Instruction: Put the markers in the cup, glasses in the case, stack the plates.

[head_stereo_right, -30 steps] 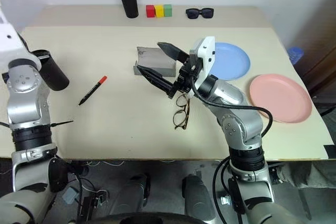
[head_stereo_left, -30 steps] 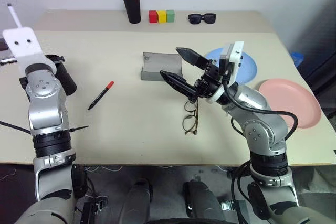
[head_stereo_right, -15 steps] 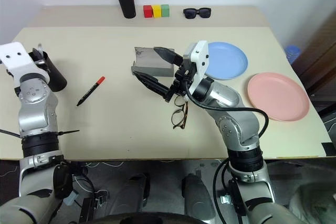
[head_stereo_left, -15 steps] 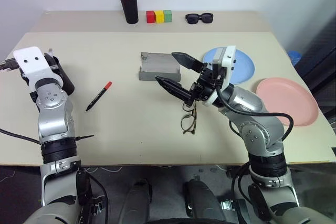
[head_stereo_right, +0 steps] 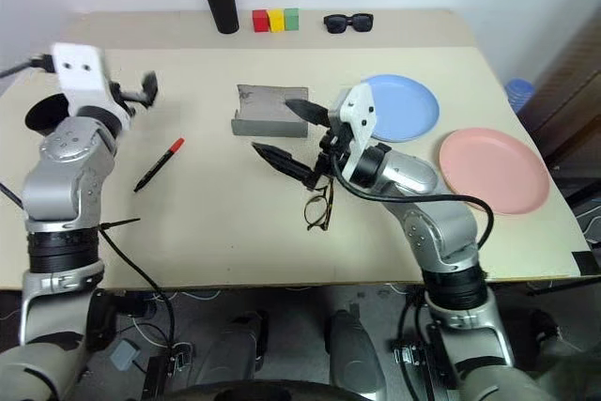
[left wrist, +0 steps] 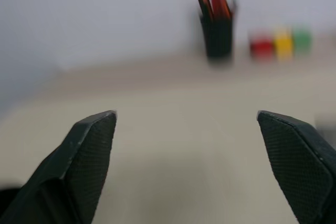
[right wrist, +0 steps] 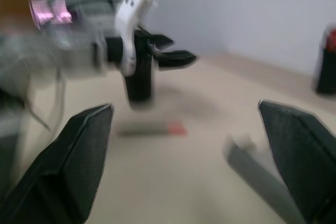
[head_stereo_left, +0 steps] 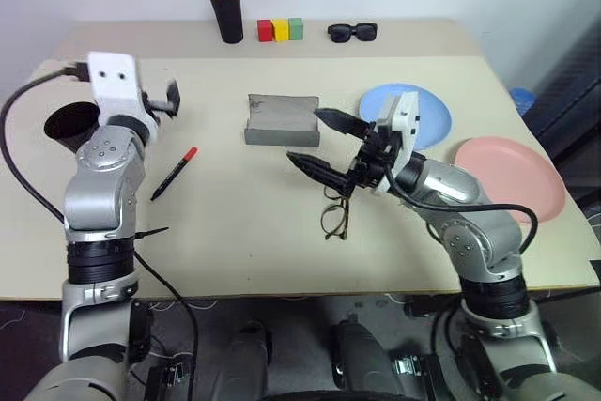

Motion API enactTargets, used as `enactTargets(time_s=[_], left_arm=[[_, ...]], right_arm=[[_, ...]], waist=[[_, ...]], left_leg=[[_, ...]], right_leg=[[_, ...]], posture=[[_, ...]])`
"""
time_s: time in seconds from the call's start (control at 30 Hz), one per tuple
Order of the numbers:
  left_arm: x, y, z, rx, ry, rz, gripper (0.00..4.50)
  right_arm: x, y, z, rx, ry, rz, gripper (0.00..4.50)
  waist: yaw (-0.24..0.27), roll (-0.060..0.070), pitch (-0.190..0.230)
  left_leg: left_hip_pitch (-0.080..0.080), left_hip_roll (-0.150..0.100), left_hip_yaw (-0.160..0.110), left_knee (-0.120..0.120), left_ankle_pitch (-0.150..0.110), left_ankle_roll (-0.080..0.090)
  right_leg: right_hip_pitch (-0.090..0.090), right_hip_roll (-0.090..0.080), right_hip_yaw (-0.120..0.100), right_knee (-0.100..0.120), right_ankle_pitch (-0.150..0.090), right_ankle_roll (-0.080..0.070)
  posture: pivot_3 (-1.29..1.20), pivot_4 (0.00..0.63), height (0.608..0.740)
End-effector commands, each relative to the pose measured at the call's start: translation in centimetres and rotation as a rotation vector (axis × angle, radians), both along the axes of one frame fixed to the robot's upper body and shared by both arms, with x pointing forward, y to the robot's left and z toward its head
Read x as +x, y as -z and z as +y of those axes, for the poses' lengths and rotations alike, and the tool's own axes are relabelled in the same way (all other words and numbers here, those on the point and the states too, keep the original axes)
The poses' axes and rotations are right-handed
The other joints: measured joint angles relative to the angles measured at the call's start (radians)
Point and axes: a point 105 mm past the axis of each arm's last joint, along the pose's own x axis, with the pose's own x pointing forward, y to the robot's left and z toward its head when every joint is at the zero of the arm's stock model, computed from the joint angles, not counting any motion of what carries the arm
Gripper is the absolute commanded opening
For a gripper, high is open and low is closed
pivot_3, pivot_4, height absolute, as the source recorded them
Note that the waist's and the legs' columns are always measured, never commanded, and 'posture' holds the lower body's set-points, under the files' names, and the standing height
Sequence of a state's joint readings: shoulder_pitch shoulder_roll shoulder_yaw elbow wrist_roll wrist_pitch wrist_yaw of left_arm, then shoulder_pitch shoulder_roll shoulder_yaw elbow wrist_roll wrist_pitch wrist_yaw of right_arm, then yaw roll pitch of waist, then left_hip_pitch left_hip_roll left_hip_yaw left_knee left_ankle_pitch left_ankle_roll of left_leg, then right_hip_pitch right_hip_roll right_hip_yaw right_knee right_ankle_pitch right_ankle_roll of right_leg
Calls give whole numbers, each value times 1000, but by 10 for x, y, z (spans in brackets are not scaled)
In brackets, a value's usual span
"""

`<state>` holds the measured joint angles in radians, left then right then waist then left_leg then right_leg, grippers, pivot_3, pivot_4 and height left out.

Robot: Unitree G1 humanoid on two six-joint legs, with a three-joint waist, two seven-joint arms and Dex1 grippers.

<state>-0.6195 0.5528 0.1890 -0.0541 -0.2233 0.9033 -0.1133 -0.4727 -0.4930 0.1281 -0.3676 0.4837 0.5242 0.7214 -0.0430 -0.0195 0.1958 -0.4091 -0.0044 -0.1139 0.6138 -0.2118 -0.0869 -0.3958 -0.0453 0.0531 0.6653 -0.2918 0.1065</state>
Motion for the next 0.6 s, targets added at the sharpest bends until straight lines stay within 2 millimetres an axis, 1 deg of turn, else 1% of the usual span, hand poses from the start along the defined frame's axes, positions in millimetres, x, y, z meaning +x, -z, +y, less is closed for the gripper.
enactTargets(time_s=[0.03,0.07,0.13,0.2,0.3,0.4,0.47,0.53,0.6], left_arm=[[-10,27,11,-46,-16,264,4464],[-12,32,16,-59,-36,302,4464],[-14,38,20,-95,-44,369,4464],[-15,41,18,-106,-31,404,4464],[-21,56,7,-131,19,517,4464],[-24,62,8,-104,12,552,3647],[-24,63,8,-106,9,555,2717],[-24,64,8,-110,8,551,1634],[-24,65,8,-110,-2,544,682]], right_arm=[[-6,21,-8,-150,-32,-6,4500],[-6,23,-11,-168,-32,-7,4500],[-6,26,-14,-188,-30,-9,4500],[-7,27,-15,-196,-33,-11,4500],[-11,28,-15,-198,-55,-6,4500],[-13,27,-15,-195,-61,-6,4500],[-14,28,-15,-193,-63,-3,4500],[-14,29,-16,-194,-62,-2,4500],[-13,29,-16,-194,-56,-5,4500]], waist=[[-8,0,0],[-11,0,0],[-13,0,0],[-13,0,0],[-6,0,0],[-1,-1,1],[0,-1,0],[-2,-1,0],[-3,-1,0]], left_leg=[[0,0,0,0,0,0],[0,0,0,0,0,0],[0,1,0,0,0,0],[0,0,0,0,0,0],[0,0,0,0,0,0],[0,0,0,0,0,0],[0,0,0,0,0,0],[0,0,0,0,0,0],[0,0,0,0,0,0]], right_leg=[[0,0,0,0,0,0],[0,0,0,0,0,0],[-1,0,0,0,0,0],[0,0,0,0,0,0],[0,0,0,0,0,0],[0,0,0,-1,0,0],[0,0,0,-1,0,0],[0,0,0,-1,0,0],[0,0,0,0,0,0]], posture=[[0,150,740],[0,150,740],[0,150,740],[0,150,740],[0,150,740],[0,150,740],[0,150,740],[0,150,740],[0,150,740]])
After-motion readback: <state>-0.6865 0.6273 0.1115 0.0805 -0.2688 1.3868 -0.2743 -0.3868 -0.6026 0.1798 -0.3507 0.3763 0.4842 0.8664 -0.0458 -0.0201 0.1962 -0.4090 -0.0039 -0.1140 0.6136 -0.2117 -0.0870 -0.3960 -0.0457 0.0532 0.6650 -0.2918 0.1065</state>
